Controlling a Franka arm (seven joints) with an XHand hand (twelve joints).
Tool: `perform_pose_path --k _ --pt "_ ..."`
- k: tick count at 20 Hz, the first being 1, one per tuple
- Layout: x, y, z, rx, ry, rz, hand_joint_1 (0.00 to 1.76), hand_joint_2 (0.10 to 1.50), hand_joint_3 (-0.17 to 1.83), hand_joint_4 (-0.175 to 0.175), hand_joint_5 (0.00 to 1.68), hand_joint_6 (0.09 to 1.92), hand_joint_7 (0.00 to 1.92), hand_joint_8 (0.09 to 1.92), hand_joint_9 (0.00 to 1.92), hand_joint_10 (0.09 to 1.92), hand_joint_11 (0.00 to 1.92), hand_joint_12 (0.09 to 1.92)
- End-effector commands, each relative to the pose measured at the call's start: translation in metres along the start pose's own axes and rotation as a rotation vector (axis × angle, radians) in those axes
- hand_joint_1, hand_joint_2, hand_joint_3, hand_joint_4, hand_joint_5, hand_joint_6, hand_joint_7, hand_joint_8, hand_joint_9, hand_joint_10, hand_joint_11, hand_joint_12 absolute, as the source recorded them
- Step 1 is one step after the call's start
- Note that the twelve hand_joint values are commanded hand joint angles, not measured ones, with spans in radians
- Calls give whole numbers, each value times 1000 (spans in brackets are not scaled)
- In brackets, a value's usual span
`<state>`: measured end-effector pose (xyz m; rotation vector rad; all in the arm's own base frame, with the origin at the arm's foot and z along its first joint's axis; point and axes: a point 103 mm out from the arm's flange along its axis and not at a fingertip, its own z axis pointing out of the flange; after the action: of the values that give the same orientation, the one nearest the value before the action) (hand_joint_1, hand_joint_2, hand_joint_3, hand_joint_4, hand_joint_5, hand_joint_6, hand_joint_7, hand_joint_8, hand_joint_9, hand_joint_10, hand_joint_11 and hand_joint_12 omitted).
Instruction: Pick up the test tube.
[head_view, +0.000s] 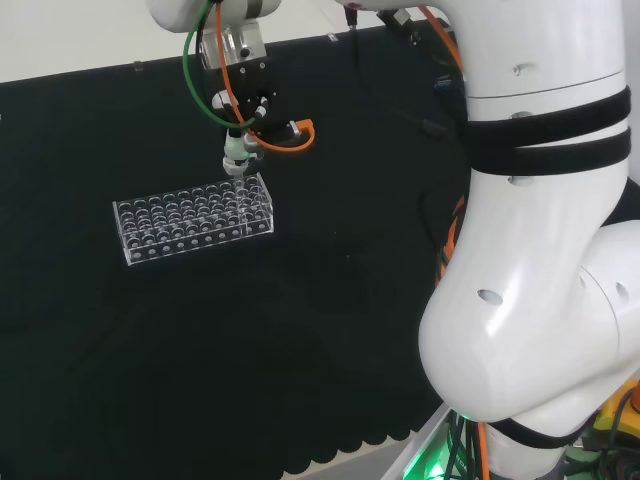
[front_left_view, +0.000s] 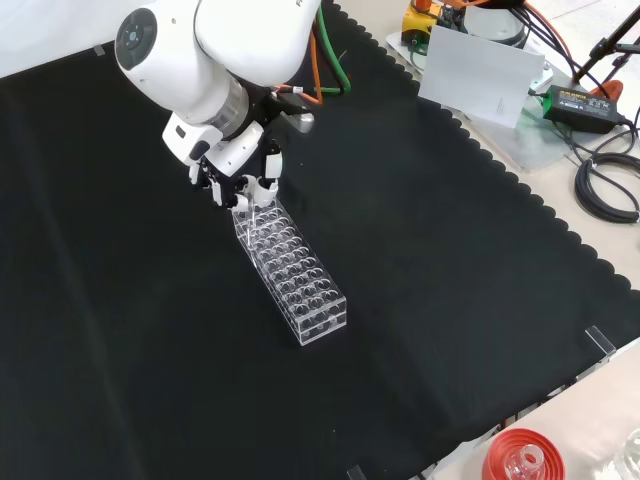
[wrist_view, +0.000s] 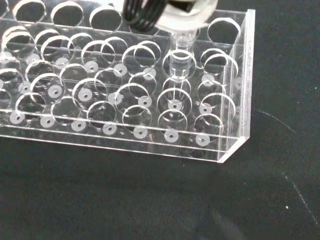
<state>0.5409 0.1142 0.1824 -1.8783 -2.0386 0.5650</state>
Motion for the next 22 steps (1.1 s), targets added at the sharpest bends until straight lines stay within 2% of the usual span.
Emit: perform_pose_path --k 1,2,5,9,16,22 --pt "0 0 -4 -61 14 33 1196 857 331 -175 1183 707 1566 518 1316 574 680 1322" --pt "1 0 -5 -72 6 37 1202 822 376 -175 1215 664 1603 504 1346 567 712 1303" --pt "3 0 -8 -94 -12 39 1375 904 184 -175 1193 654 1677 481 1236 649 795 1244" --pt "5 0 -14 -143 -21 36 1415 921 114 -175 1230 577 1714 484 1251 601 890 1195" --pt "9 0 -18 -173 -35 18 1424 839 225 -175 1319 428 1760 434 1336 459 984 1158" --pt "8 -2 -24 -183 -34 17 1427 776 330 -175 1353 381 1791 386 1371 413 1004 1153"
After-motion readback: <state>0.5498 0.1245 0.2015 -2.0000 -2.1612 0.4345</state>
